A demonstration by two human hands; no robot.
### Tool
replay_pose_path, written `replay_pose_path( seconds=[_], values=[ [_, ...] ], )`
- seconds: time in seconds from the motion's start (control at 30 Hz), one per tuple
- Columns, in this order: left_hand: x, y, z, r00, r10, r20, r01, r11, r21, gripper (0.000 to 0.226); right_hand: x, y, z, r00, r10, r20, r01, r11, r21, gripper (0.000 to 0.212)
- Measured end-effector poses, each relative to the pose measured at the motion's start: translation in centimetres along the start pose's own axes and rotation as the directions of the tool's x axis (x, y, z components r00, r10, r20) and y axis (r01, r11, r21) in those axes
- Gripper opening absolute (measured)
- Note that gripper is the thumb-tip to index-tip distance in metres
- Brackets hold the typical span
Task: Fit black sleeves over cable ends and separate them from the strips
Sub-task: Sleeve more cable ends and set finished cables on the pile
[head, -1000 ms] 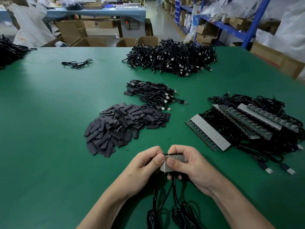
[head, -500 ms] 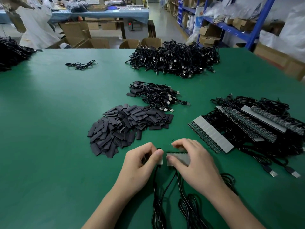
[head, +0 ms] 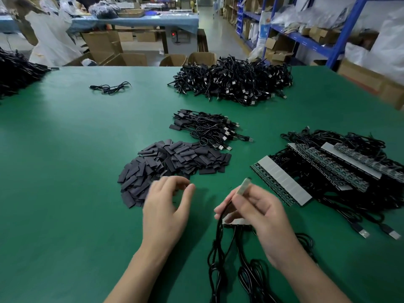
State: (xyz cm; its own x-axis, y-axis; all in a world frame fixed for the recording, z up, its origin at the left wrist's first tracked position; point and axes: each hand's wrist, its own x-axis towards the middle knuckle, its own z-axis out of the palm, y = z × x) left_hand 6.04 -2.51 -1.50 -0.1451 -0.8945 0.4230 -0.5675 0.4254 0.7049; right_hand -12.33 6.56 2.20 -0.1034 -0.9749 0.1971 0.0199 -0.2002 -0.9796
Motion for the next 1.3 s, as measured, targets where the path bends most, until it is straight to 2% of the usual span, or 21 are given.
replay_pose_path(
  seconds=[0.03,0.07,0.13,0.23,0.3,0.4,0.5,0.6,0.7,0.8,0.87,1.07,1.2,1.3],
  values=[
    [0.3,-0.5,-0.1,1.0,-0.01,-0.026,0.015,0.985,0.171,0.015,0.0,-0.5,-0.2,0.999,-0.034,-0.04,0.037,0.996,0.084,0.025],
    [0.5,-1.0,-0.1,0.999,-0.035,-0.023,0.04,0.96,0.276,0.026,0.0,-1.2,-0.4,0.994,-0.07,-0.089,0.081,0.987,0.136,0.027],
    [0.7,-1.6,-0.1,0.996,-0.089,0.028,0.072,0.928,0.366,0.039,0.0,-2.4,-0.8,0.97,-0.156,-0.184,0.185,0.972,0.148,0.026],
    [0.6,-1.8,0.1,0.994,-0.085,0.076,0.042,0.897,0.441,0.034,0.0,-4.4,-1.8,0.913,-0.311,-0.264,0.332,0.942,0.041,0.019],
    [0.6,-1.7,0.1,0.995,-0.082,0.059,0.047,0.891,0.452,0.027,0.0,-5.7,-2.6,0.891,-0.377,-0.255,0.362,0.926,-0.105,0.018],
    [0.7,-1.5,0.1,0.997,-0.073,0.034,0.05,0.888,0.457,0.021,0.1,-5.9,-3.5,0.937,-0.301,-0.18,0.201,0.881,-0.428,0.019],
    [0.6,-1.1,0.2,0.999,-0.036,0.041,0.012,0.872,0.49,0.026,0.3,-3.9,-3.2,0.989,-0.121,-0.085,0.03,0.727,-0.686,0.025],
    [1.3,-0.7,0.0,0.997,-0.02,0.074,-0.024,0.831,0.556,0.037,0.4,-1.4,-2.6,0.996,-0.017,-0.088,-0.064,0.553,-0.831,0.029],
    [3.0,-0.5,0.1,0.984,-0.122,0.13,0.017,0.791,0.611,0.047,0.3,0.2,-2.2,0.995,0.01,-0.104,-0.096,0.483,-0.87,0.031],
    [4.6,-0.2,0.8,0.968,-0.194,0.162,0.043,0.756,0.653,0.053,0.1,1.4,-2.1,0.993,0.014,-0.113,-0.105,0.506,-0.856,0.03],
    [5.1,-0.1,1.3,0.968,-0.195,0.159,0.041,0.746,0.664,0.052,0.0,1.7,-2.1,0.994,0.01,-0.112,-0.1,0.534,-0.839,0.029],
    [5.5,-0.6,1.3,0.982,-0.116,0.15,-0.004,0.777,0.63,0.029,-0.4,2.1,-2.3,0.993,0.008,-0.114,-0.095,0.617,-0.782,0.027],
    [5.0,-0.7,0.4,0.978,0.014,0.208,-0.133,0.811,0.569,0.019,-0.5,2.0,-2.4,0.993,-0.01,-0.116,-0.08,0.665,-0.743,0.027],
    [3.5,-0.2,-0.1,0.962,0.176,0.208,-0.248,0.884,0.397,0.013,-0.5,1.8,-2.7,0.994,-0.01,-0.109,-0.067,0.737,-0.673,0.029]
  ],
)
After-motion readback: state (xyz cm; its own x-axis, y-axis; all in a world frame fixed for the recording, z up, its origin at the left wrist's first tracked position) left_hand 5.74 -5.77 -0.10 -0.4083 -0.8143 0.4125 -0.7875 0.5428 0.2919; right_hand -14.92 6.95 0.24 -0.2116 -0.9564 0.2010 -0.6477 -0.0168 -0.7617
